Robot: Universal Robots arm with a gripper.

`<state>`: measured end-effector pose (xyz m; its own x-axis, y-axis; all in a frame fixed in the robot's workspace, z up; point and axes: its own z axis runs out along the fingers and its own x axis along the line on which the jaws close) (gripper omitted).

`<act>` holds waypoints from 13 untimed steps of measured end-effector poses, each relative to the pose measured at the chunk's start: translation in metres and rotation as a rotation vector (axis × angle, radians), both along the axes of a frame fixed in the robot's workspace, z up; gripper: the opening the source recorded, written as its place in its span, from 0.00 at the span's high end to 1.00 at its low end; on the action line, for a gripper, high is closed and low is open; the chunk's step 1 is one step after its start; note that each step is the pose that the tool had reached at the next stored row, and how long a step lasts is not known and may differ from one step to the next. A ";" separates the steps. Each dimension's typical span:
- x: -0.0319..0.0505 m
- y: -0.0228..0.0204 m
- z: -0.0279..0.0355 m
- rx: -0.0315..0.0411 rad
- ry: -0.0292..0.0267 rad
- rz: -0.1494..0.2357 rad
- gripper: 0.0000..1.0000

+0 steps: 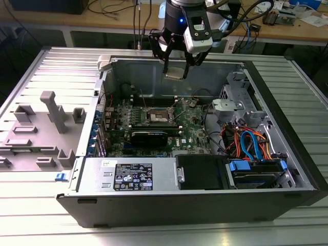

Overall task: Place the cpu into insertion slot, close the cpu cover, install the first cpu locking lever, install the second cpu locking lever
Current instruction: 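Place the cpu into insertion slot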

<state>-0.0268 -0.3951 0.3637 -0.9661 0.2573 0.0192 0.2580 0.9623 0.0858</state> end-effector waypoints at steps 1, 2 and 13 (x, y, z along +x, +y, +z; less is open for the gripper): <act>0.0000 0.0000 0.0000 -0.0001 0.0000 -0.003 0.46; 0.0000 -0.0001 0.0000 0.0000 0.0000 -0.008 0.46; 0.0000 -0.0005 -0.0005 0.0000 0.0000 -0.116 0.46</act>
<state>-0.0269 -0.3956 0.3632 -0.9300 0.3670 0.0192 0.3673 0.9261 0.0858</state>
